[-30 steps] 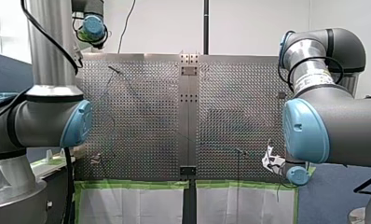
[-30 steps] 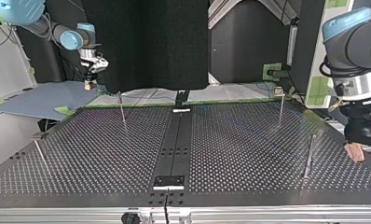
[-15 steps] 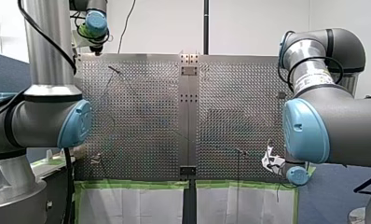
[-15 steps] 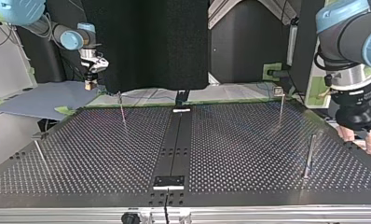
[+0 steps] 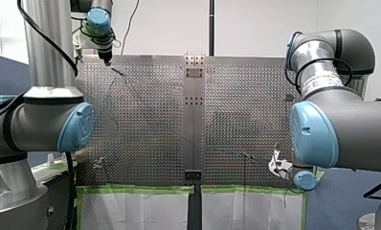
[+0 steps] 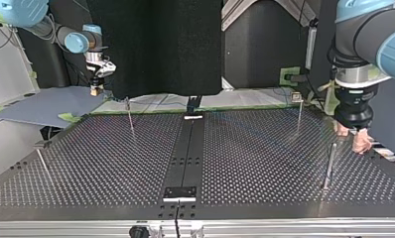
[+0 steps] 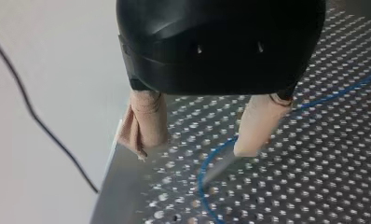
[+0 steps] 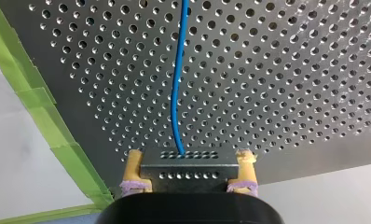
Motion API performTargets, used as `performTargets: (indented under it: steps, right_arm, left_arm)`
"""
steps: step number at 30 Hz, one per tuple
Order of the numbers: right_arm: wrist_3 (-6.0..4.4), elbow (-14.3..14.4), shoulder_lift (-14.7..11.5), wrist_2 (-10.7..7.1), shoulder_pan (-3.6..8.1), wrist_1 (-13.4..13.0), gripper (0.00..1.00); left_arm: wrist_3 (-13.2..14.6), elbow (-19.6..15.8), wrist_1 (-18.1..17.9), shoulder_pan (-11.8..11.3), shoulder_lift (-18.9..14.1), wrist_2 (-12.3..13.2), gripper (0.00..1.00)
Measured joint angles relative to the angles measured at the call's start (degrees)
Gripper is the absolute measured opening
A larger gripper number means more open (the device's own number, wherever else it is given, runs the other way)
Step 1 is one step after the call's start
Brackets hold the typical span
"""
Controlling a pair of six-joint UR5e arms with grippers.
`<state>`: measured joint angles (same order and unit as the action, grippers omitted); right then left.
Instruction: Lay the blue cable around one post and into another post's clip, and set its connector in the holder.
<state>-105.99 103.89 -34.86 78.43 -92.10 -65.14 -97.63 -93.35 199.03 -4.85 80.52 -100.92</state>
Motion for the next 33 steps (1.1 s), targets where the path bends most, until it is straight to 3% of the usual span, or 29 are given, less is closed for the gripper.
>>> performTargets:
  steps: [6,12,24,33]
  right_arm:
    - [0.05,-0.01,0.0,0.0,-0.04,0.0,0.04]
    - [0.1,0.01,0.0,-0.02,-0.05,0.0,0.04]
    - [0.09,0.01,0.0,-0.02,-0.02,-0.07,0.04]
    - [0.03,-0.01,0.0,-0.02,-0.05,-0.1,0.04]
  left_arm:
    - [3.66,0.02,3.51,0.03,0.01,-0.31,1.0]
    - [6.29,0.03,4.06,0.03,0.02,-0.31,1.0]
    - [4.67,0.16,1.72,-0.29,-0.04,4.04,1.0]
    - [4.49,0.28,1.61,-0.31,-0.07,4.65,1.0]
